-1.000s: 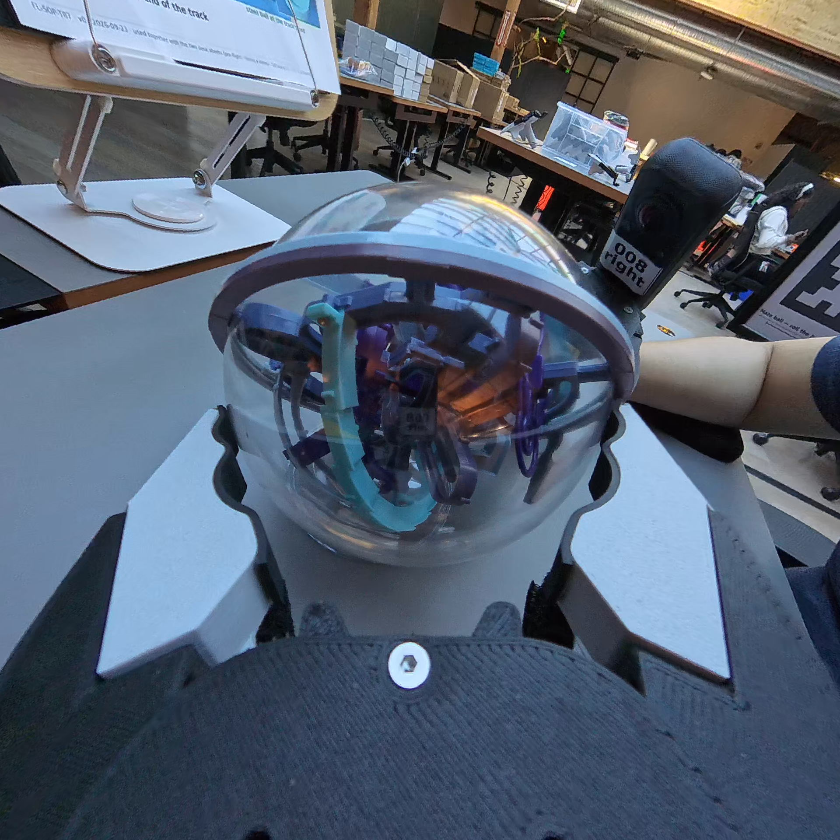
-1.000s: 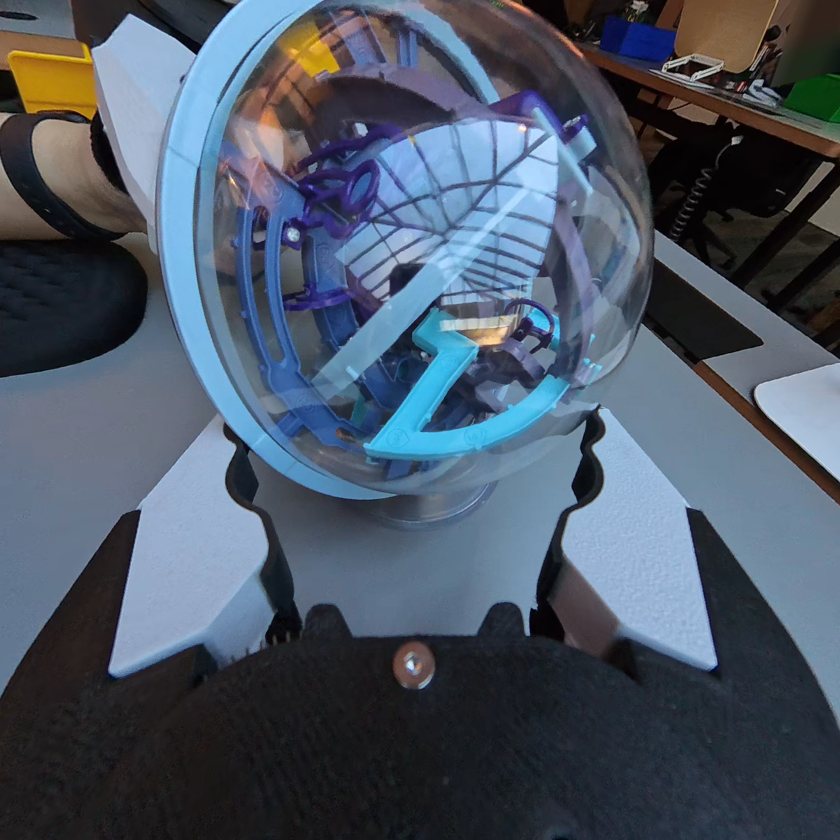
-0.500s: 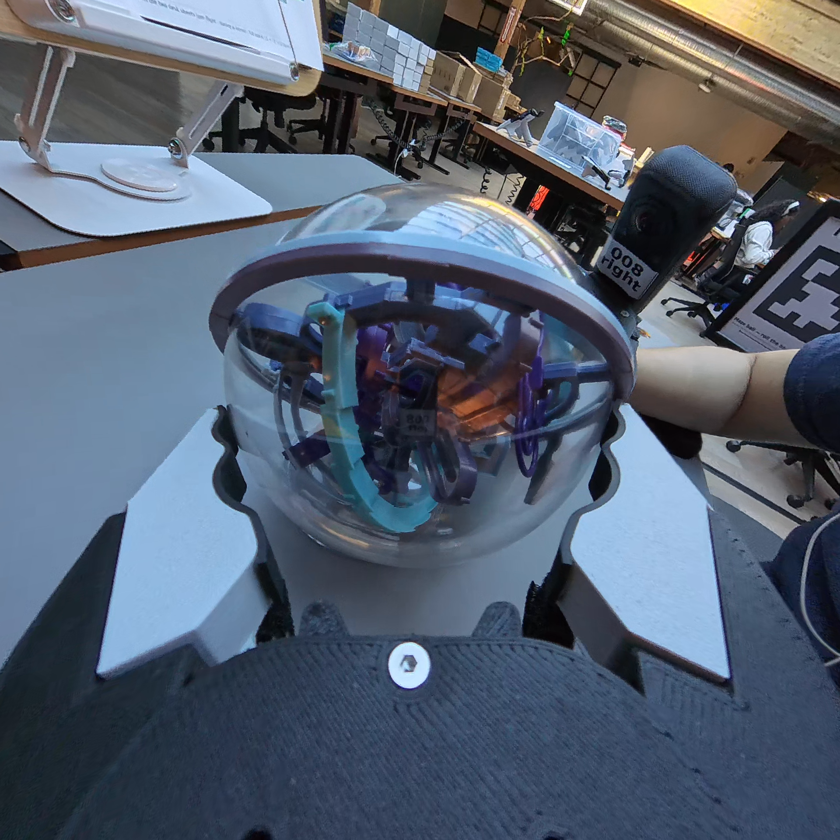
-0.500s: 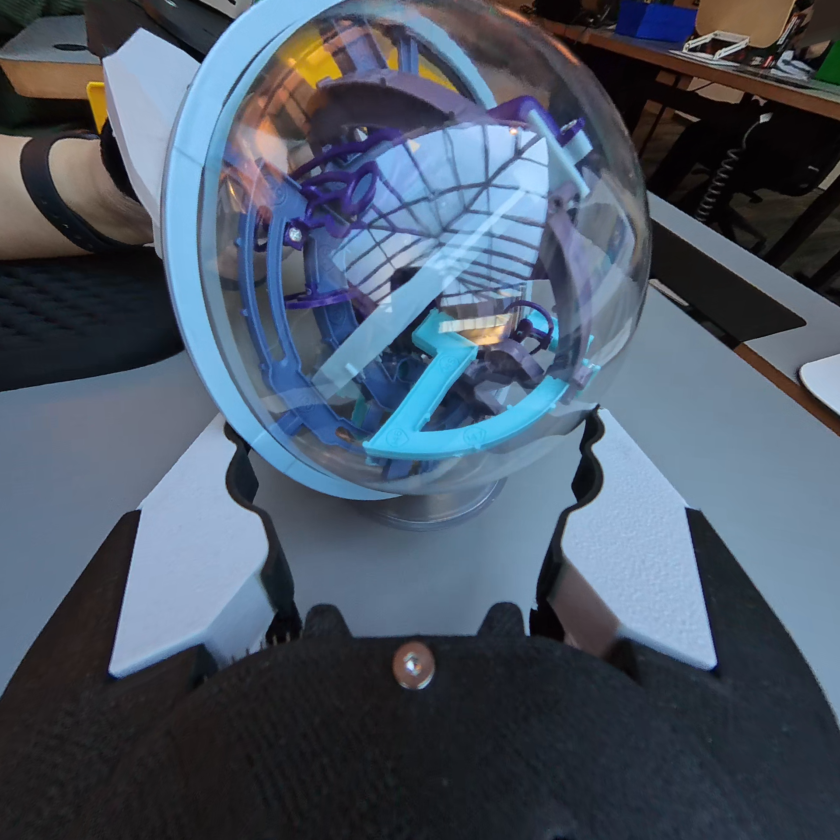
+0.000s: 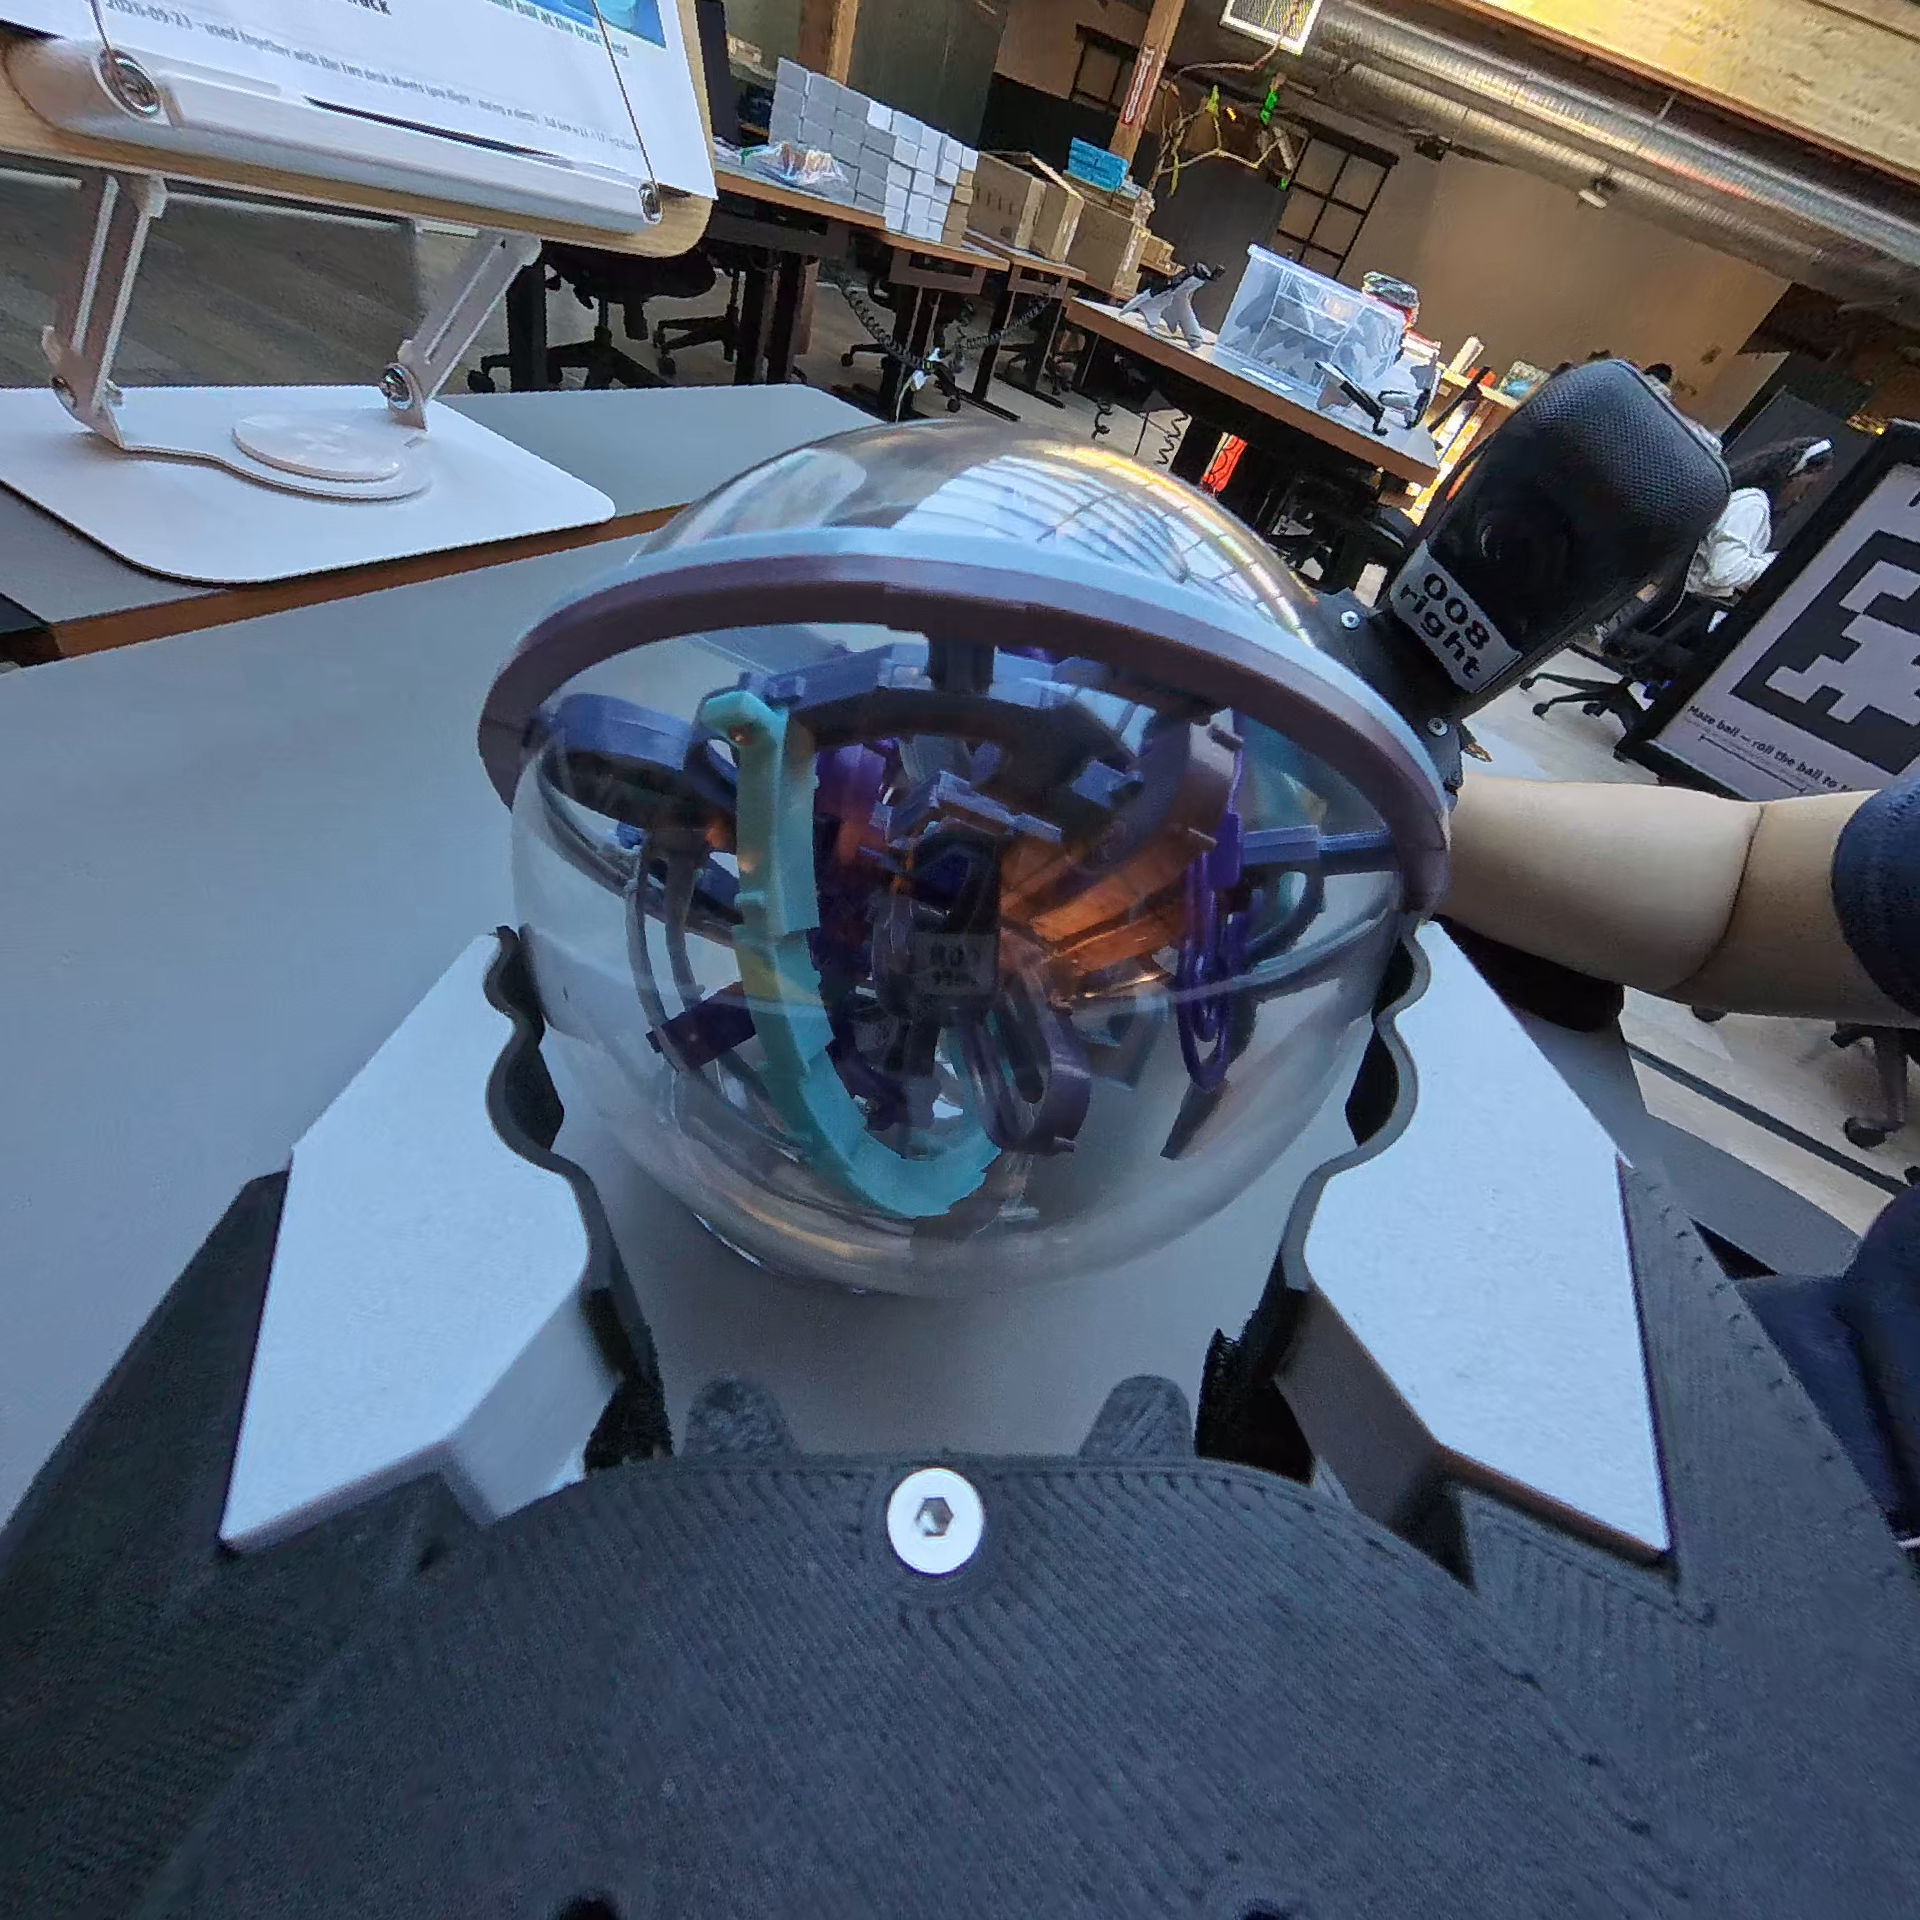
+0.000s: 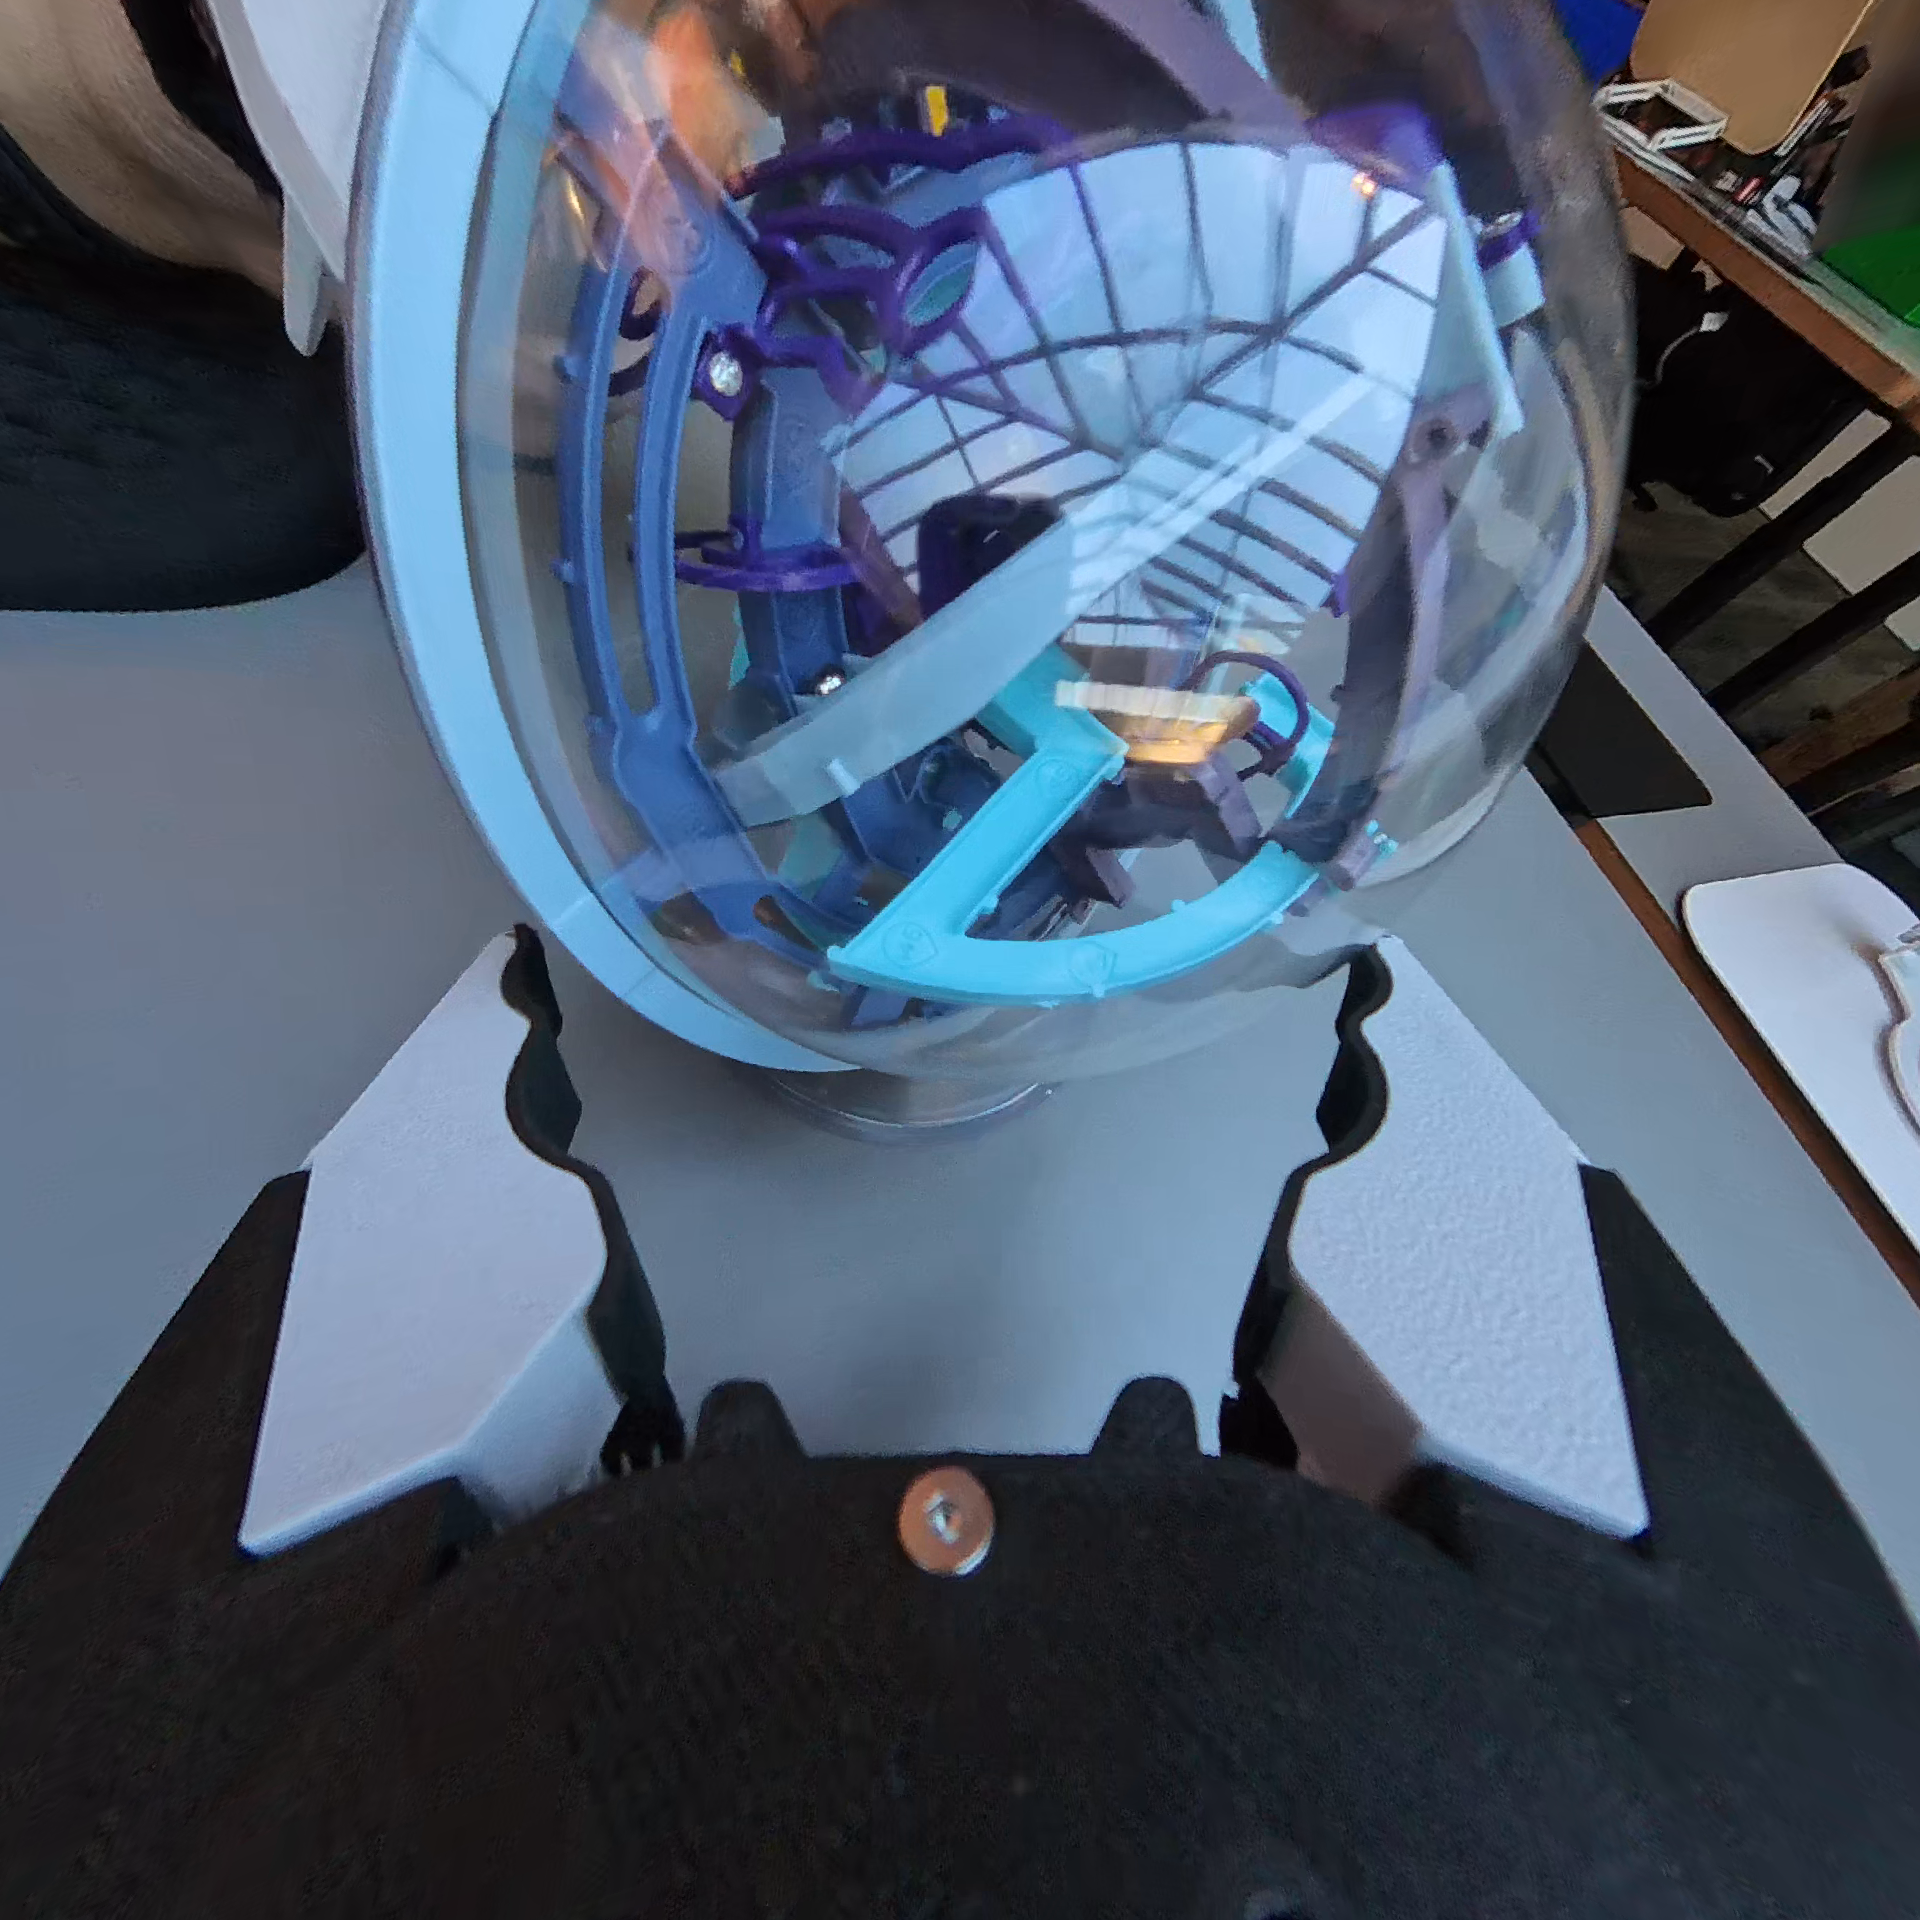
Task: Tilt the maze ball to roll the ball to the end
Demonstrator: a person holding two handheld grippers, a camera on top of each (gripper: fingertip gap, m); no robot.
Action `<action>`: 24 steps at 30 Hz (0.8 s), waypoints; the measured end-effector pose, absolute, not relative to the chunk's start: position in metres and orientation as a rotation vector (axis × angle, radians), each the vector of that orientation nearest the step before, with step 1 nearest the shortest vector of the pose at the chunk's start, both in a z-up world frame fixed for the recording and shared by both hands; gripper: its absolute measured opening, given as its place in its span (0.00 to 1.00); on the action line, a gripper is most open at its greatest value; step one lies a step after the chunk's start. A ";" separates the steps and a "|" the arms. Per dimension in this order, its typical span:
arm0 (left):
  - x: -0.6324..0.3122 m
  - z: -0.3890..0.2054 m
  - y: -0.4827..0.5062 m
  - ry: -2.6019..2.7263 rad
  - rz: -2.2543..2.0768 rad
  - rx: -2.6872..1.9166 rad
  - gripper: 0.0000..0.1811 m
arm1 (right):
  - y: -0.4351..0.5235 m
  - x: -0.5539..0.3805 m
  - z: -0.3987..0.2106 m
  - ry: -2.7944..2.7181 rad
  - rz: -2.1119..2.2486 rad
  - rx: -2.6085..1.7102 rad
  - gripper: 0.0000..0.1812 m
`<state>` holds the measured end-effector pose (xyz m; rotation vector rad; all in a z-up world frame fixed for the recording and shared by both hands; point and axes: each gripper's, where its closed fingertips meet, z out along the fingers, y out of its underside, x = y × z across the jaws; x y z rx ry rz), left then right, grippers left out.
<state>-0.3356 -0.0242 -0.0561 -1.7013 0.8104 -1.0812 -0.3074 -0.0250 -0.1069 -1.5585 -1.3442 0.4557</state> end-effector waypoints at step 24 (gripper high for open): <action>-0.337 -0.060 -0.021 0.841 -1.033 -1.698 0.84 | -0.016 -0.319 -0.068 -1.783 0.041 -1.115 0.87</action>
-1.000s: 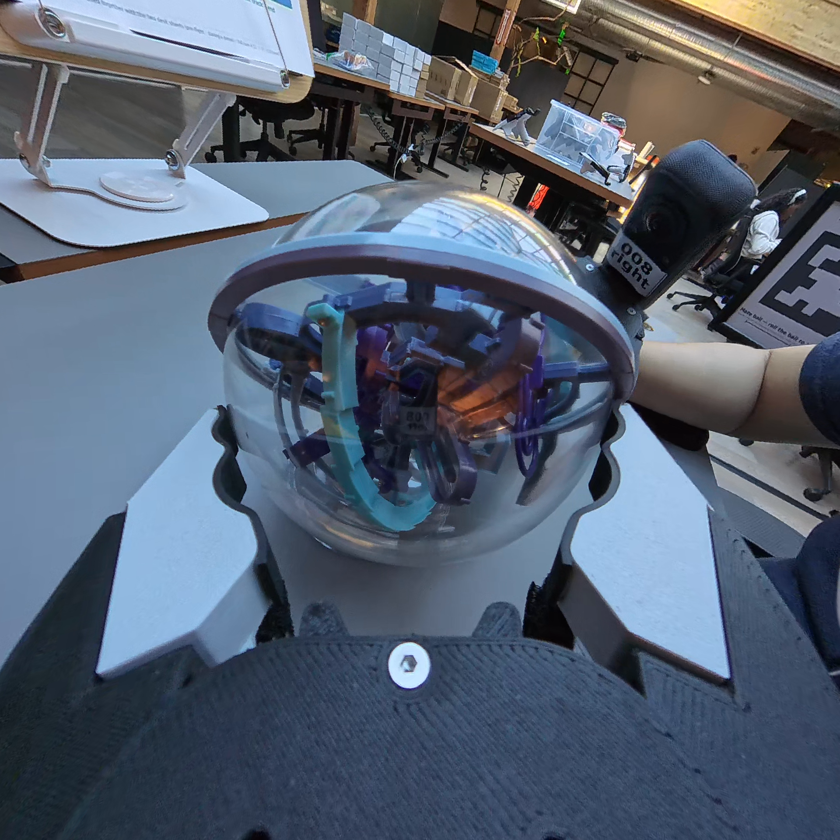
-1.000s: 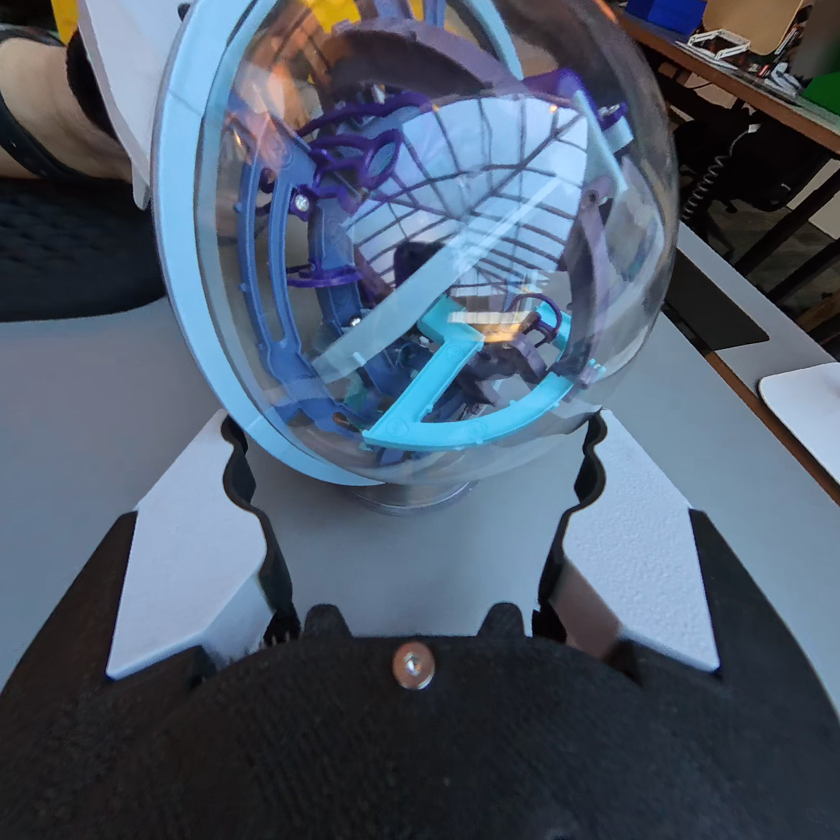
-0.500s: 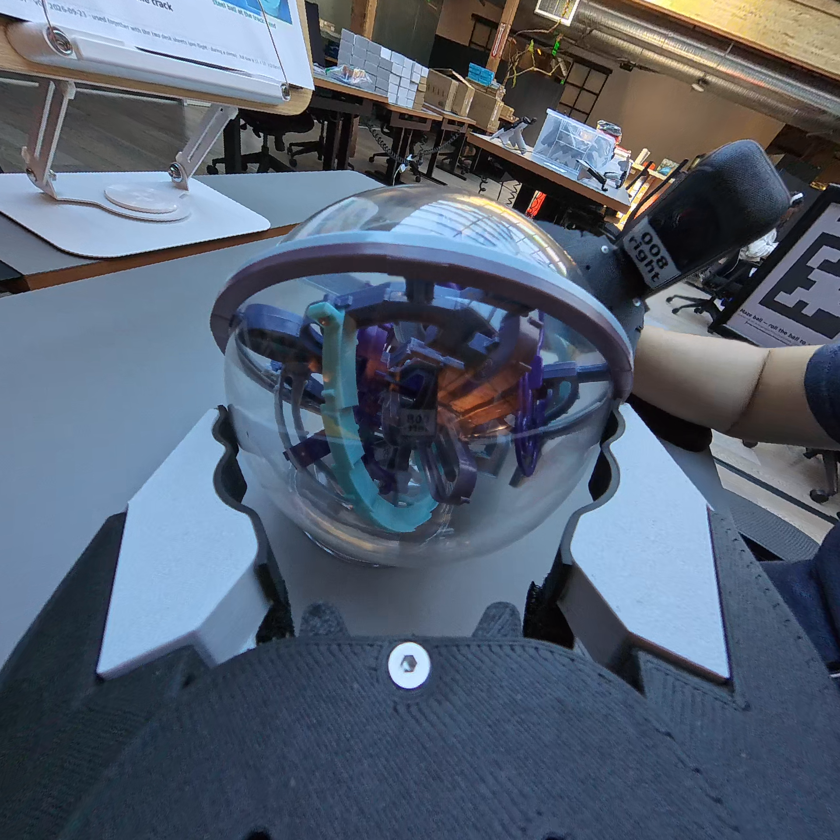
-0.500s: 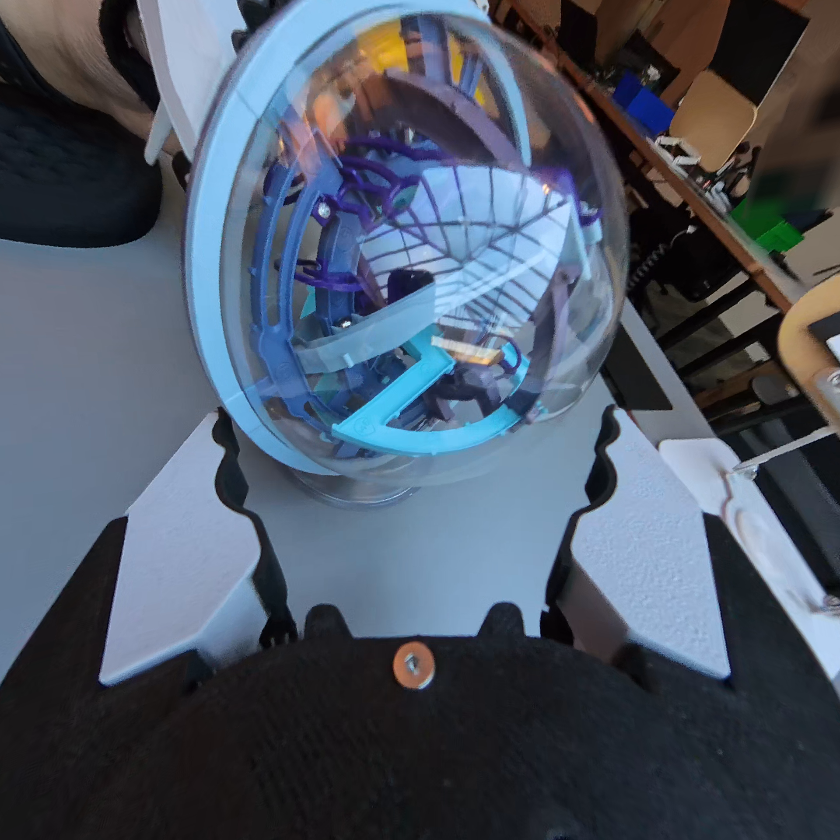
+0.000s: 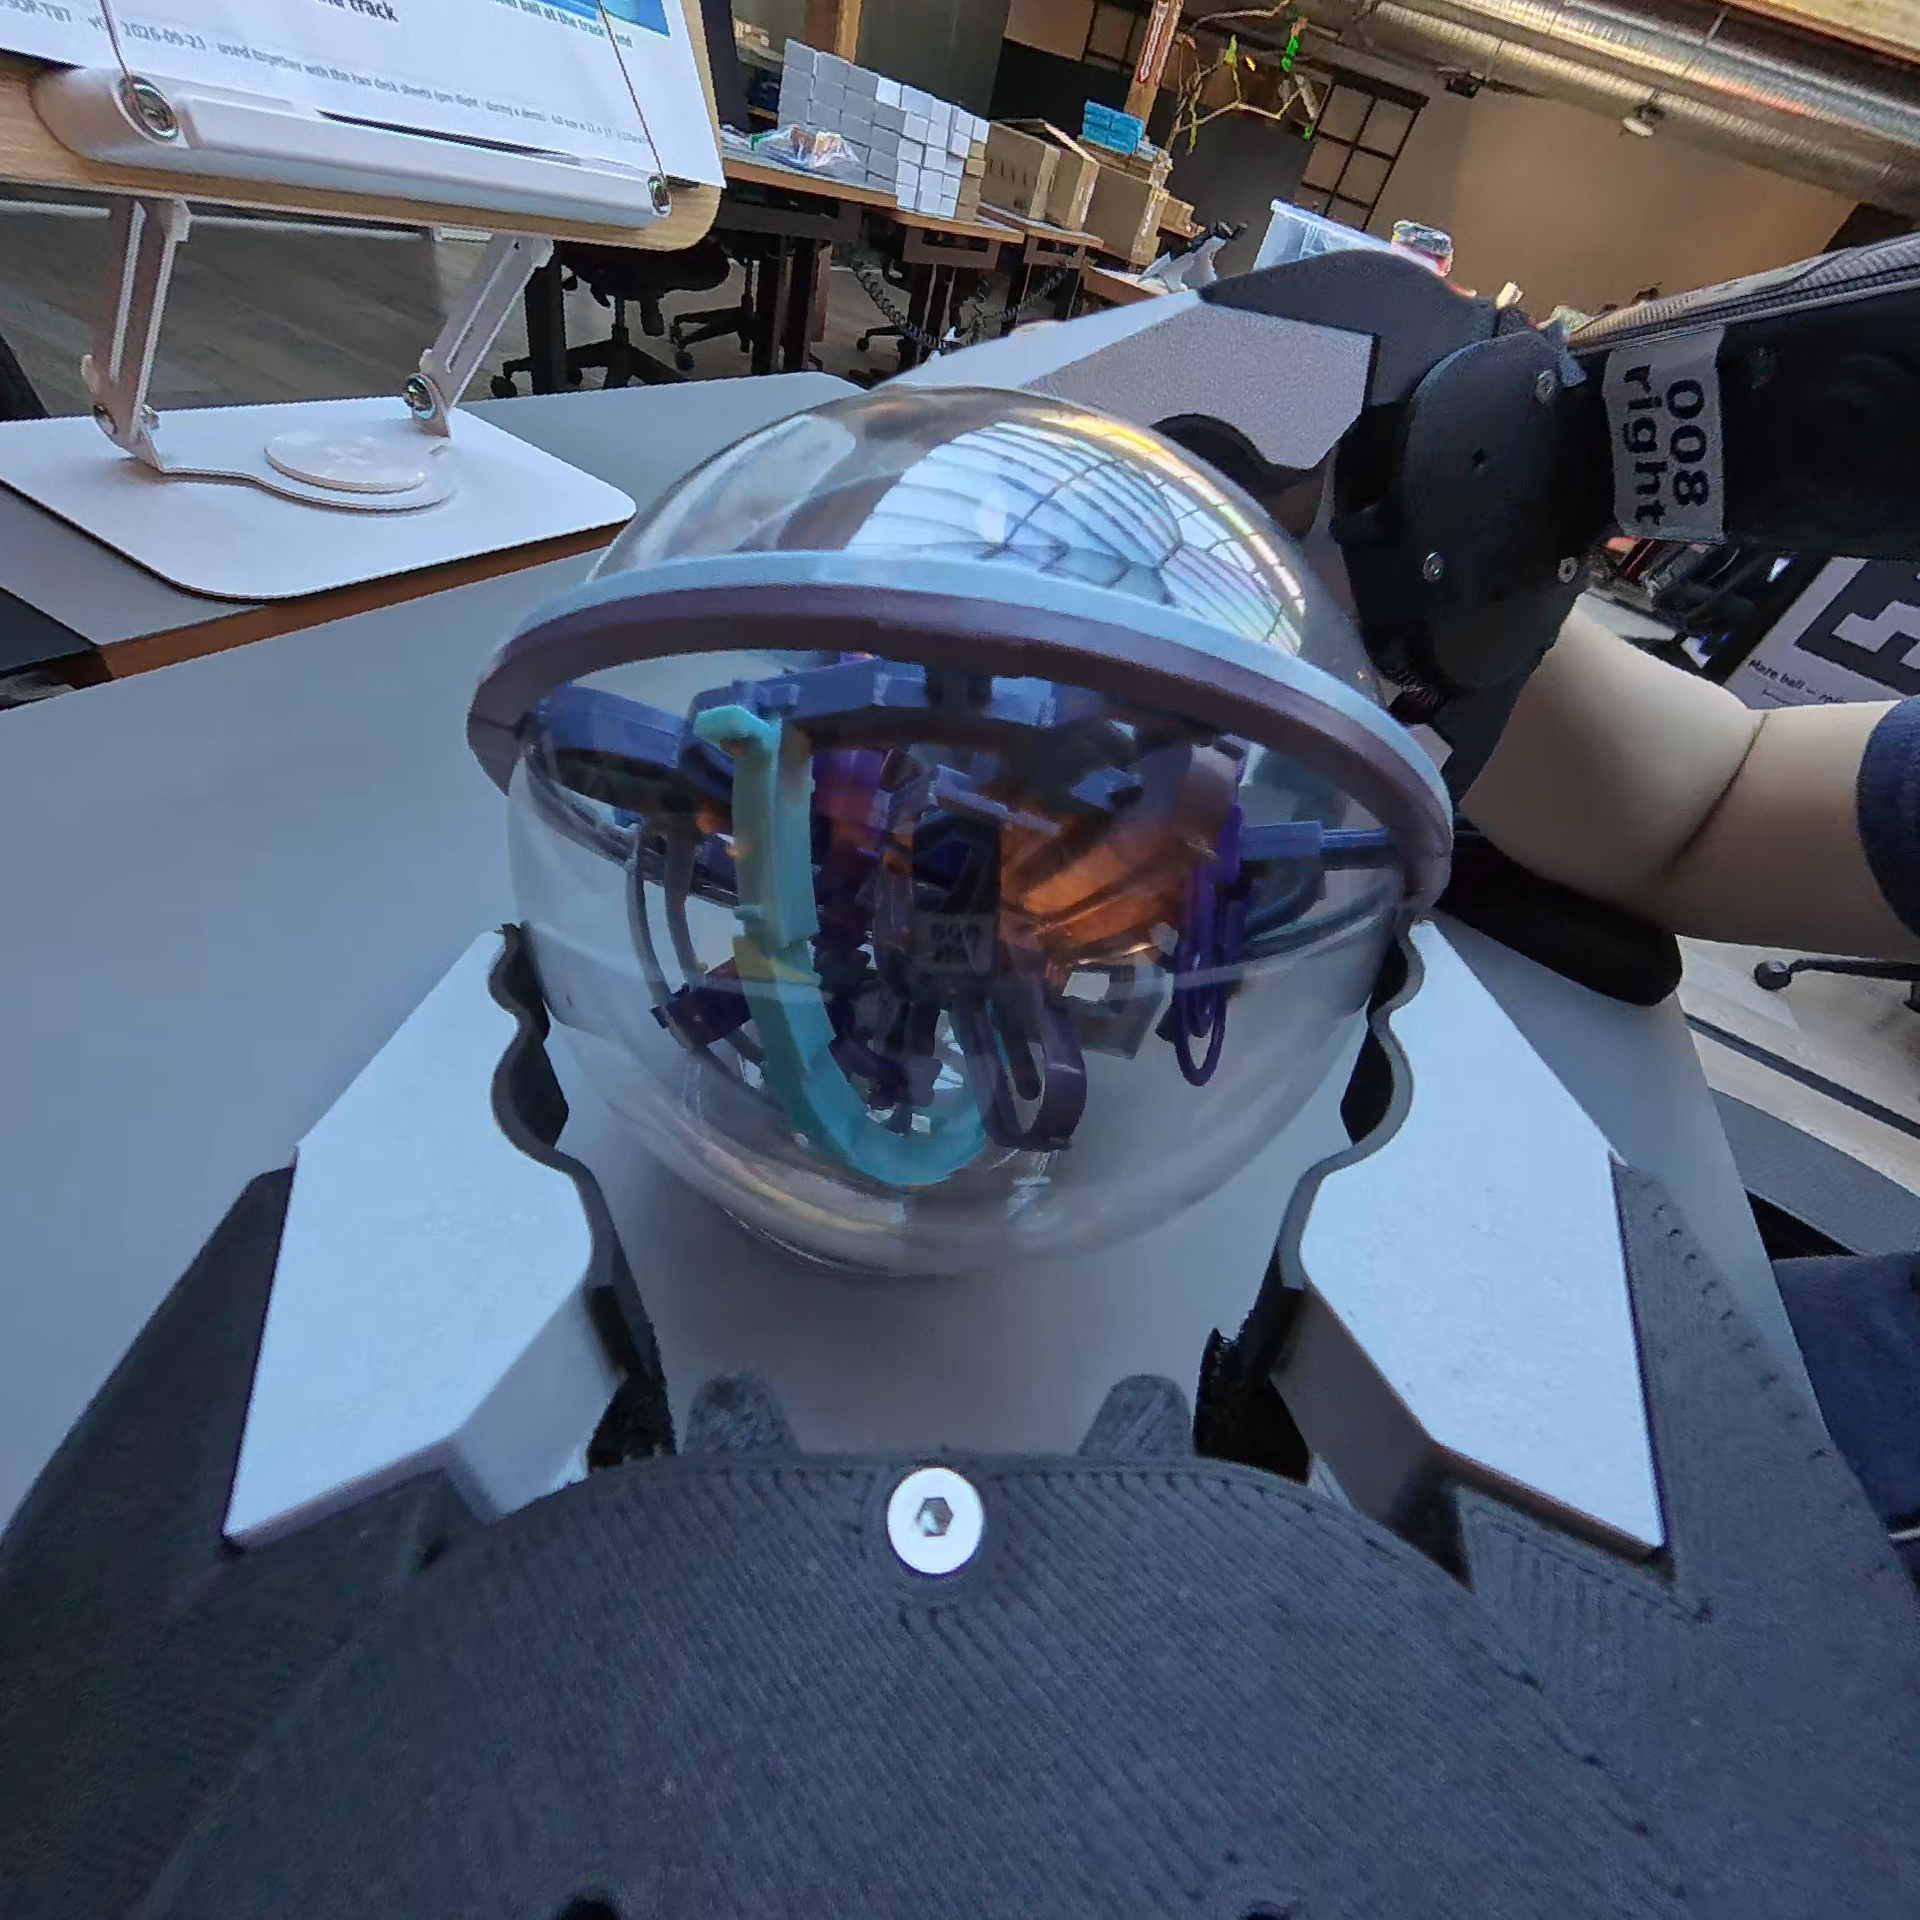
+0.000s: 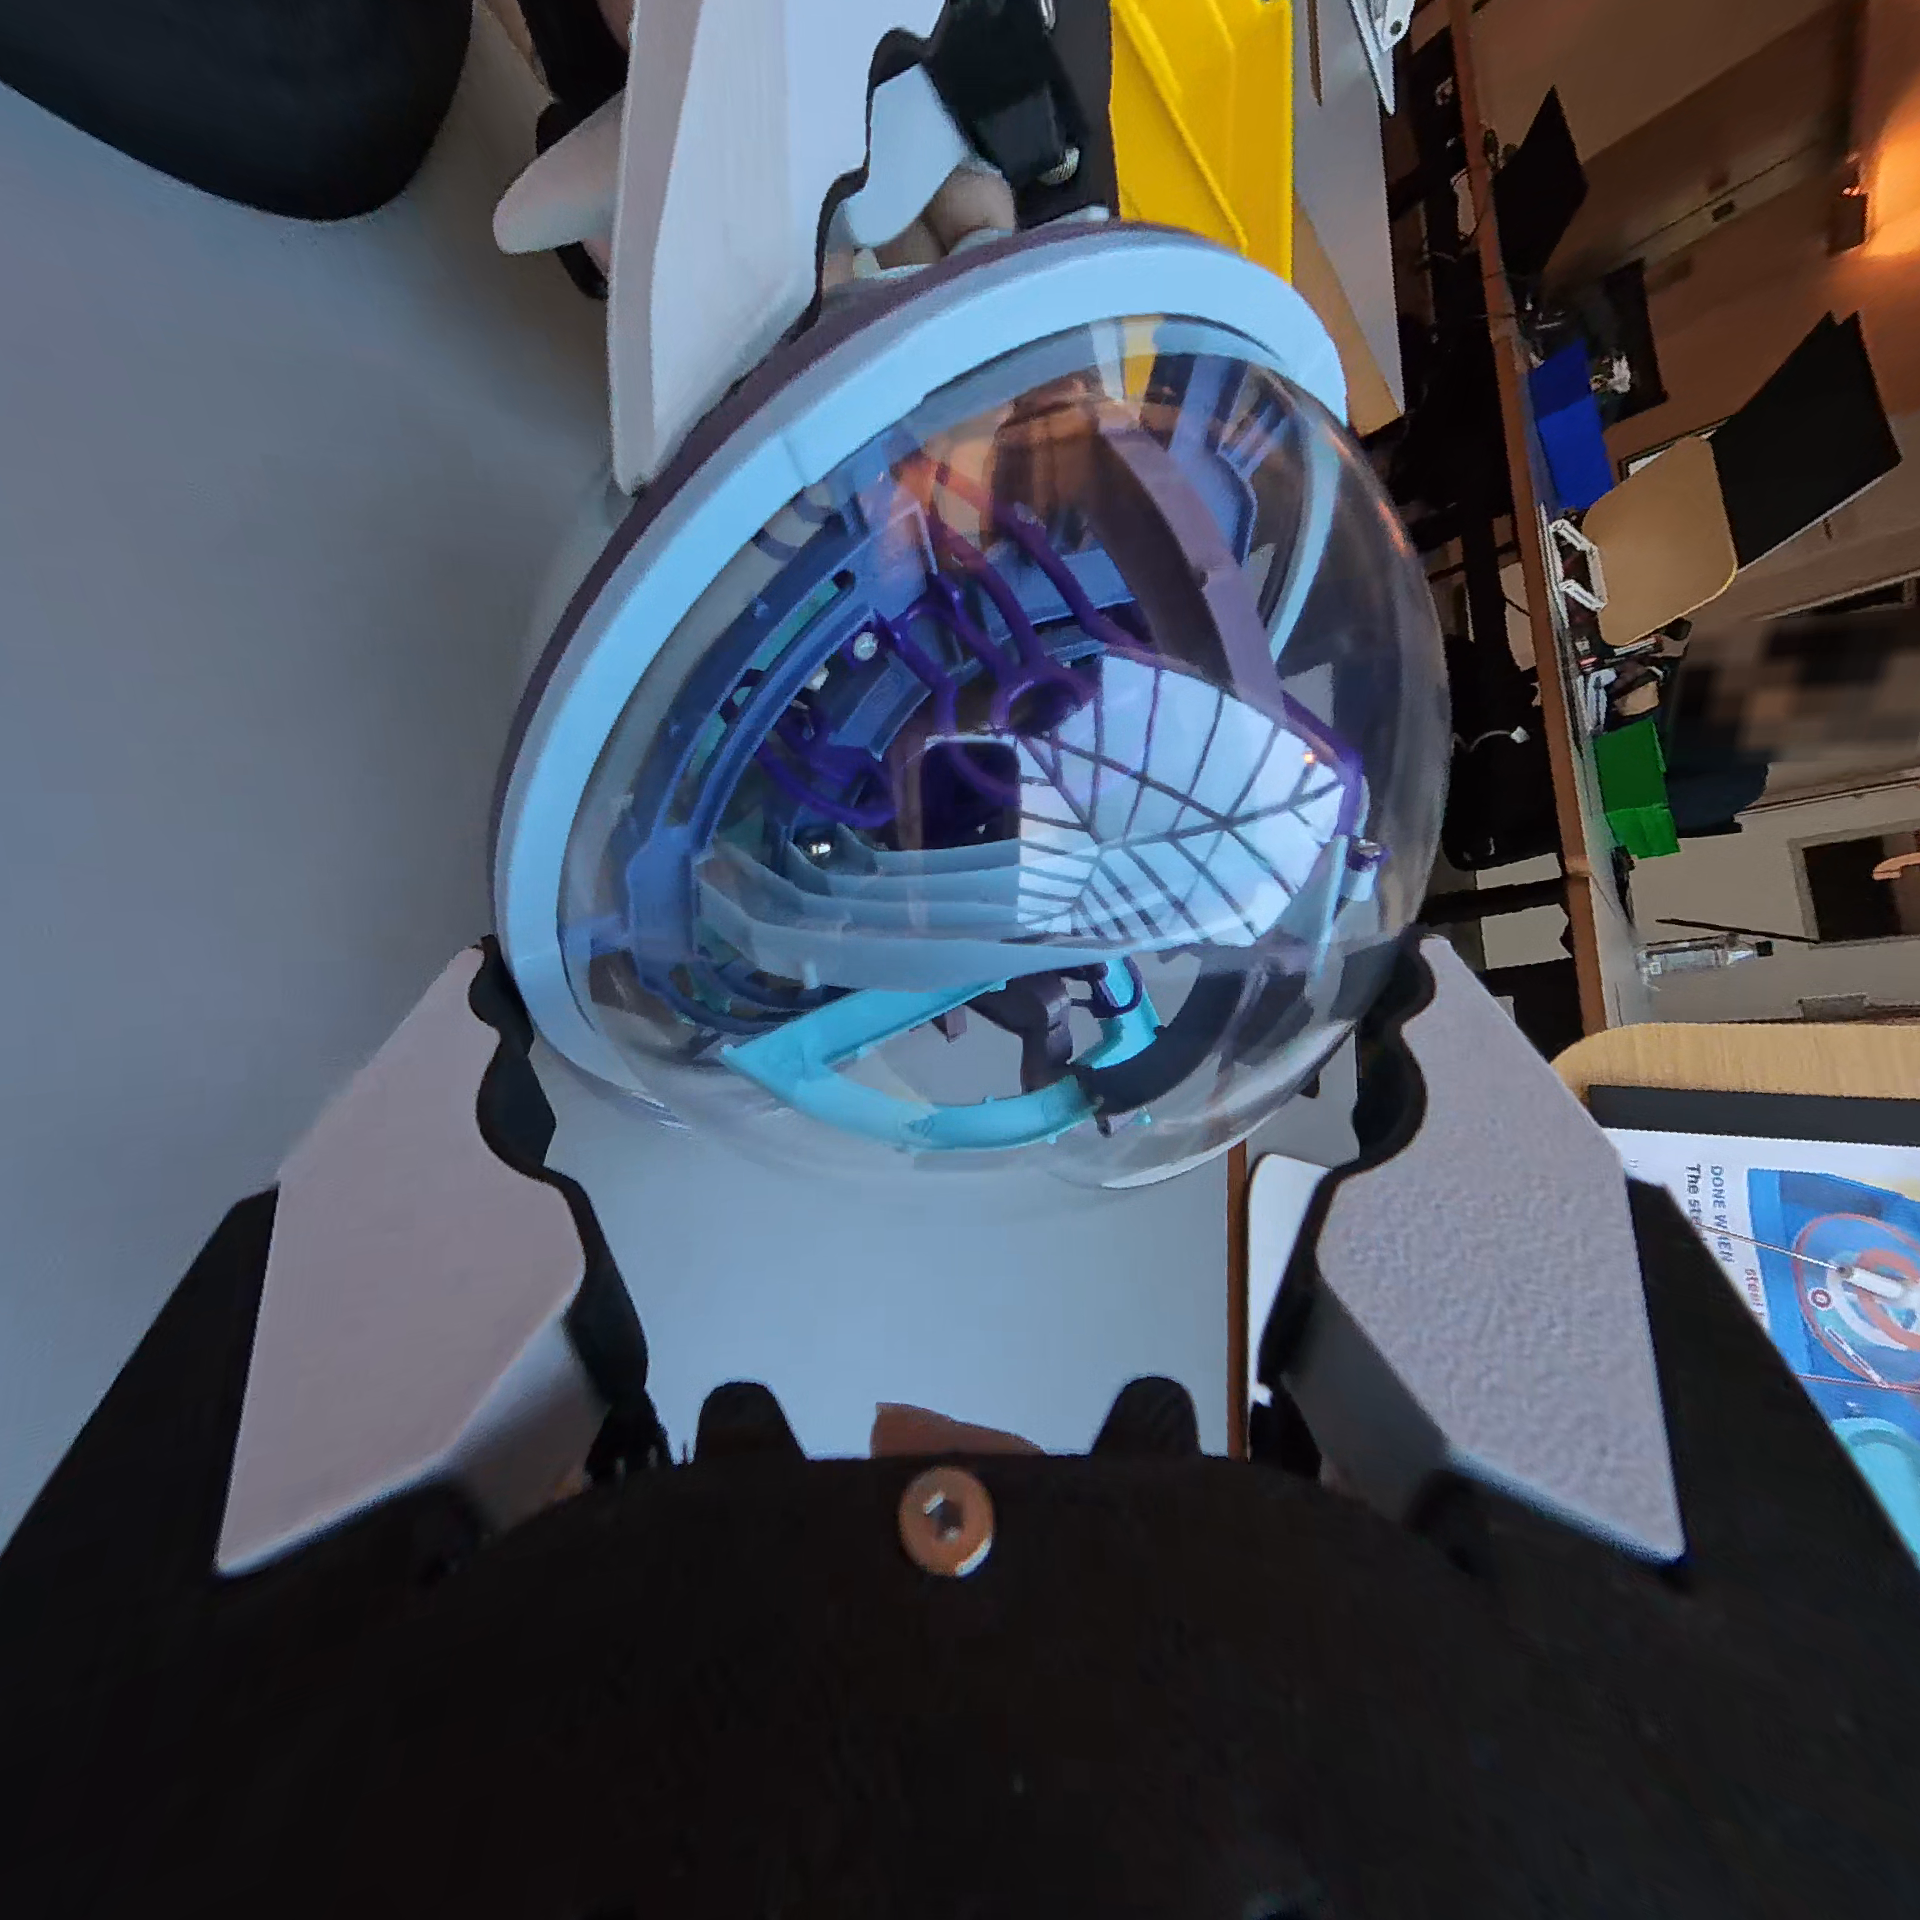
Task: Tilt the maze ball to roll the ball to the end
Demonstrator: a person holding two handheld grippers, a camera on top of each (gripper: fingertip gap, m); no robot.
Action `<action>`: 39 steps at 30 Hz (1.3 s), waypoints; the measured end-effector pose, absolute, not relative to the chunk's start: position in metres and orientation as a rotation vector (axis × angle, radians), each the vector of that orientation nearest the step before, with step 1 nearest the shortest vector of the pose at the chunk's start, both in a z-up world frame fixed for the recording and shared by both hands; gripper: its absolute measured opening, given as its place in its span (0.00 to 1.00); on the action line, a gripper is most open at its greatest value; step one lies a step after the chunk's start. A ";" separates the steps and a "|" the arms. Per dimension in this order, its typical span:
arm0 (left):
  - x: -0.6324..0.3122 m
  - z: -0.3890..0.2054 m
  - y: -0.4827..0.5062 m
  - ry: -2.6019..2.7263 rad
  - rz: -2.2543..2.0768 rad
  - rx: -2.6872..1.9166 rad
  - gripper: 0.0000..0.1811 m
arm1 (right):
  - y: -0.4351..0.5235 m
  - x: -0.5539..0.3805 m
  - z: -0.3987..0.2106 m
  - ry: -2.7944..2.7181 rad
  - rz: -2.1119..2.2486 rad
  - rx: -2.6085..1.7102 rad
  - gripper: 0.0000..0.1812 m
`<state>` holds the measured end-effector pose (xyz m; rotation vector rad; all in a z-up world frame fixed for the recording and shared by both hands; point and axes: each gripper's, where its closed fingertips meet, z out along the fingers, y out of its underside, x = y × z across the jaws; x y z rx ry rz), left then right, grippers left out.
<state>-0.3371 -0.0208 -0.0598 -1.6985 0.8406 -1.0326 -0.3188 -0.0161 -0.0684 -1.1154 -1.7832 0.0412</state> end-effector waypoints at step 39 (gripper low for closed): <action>-0.336 -0.111 -0.013 1.111 -0.658 -1.733 0.85 | -0.012 -0.320 -0.069 -1.709 0.107 -1.203 0.86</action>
